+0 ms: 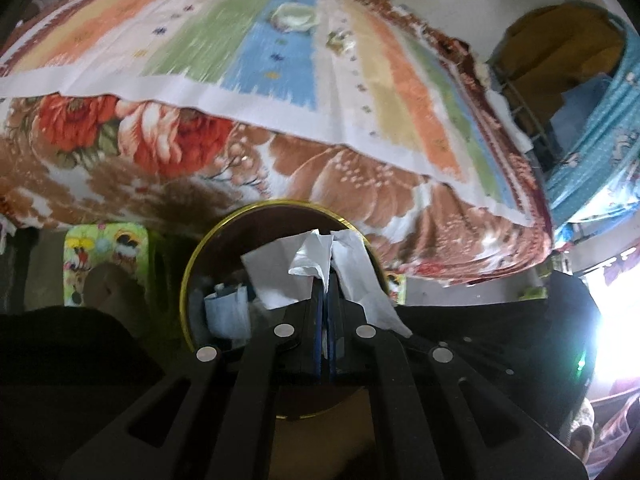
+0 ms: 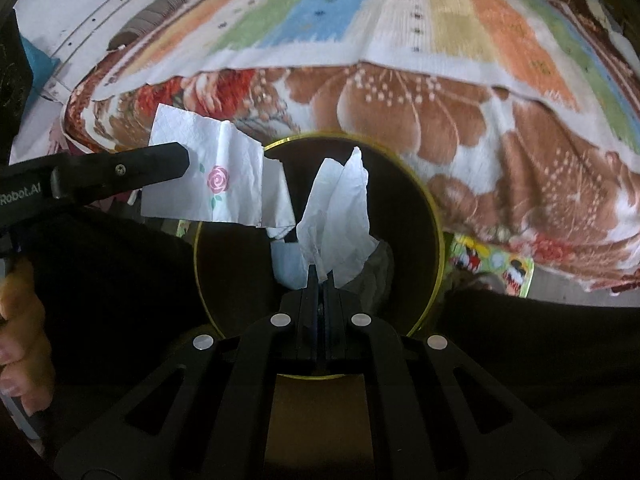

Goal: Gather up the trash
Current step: 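Open both tools over the bin to drop the white tissues, then move both open tools back over the remaining trash on the bed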

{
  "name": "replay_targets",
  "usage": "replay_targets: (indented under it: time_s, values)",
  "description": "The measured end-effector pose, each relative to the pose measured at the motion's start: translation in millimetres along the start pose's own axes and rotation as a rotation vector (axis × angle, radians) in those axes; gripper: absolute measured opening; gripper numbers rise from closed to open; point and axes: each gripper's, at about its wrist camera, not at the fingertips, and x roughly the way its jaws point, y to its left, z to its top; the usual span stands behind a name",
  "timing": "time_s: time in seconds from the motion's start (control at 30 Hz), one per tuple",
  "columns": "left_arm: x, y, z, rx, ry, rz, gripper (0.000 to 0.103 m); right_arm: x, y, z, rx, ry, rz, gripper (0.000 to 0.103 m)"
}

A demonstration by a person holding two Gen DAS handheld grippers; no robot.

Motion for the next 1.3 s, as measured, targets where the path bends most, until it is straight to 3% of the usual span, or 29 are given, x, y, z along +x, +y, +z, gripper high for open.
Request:
replay_targets:
  time_s: [0.3, 0.37, 0.4, 0.43, 0.57, 0.67, 0.93, 1.3]
  values:
    - [19, 9, 2, -0.039, 0.066, 0.066, 0.003, 26, -2, 1, 0.033, 0.107, 0.027, 0.002]
    - [17, 10, 4, -0.050, 0.058, 0.067, 0.017, 28, -3, 2, 0.039, 0.110, 0.014, 0.007]
    - [16, 11, 4, -0.056, 0.051, 0.068, 0.021, 27, -3, 3, 0.038, 0.105, 0.009, 0.017]
    - [14, 13, 5, -0.062, 0.044, 0.069, 0.028, 26, -3, 3, 0.038, 0.096, 0.009, 0.020]
    - [6, 15, 10, -0.077, 0.009, 0.075, 0.044, 22, -8, 6, 0.056, 0.083, 0.022, 0.023]
    - [3, 13, 14, -0.066, -0.011, 0.091, 0.057, 16, -10, 10, 0.070, 0.059, 0.042, 0.034]
    - [-12, 9, 31, -0.025, -0.053, 0.106, 0.069, -9, -14, 25, 0.062, -0.043, 0.051, 0.046]
    - [-29, -10, 59, 0.118, -0.123, 0.182, 0.090, -57, -30, 61, 0.037, -0.294, -0.039, 0.050]
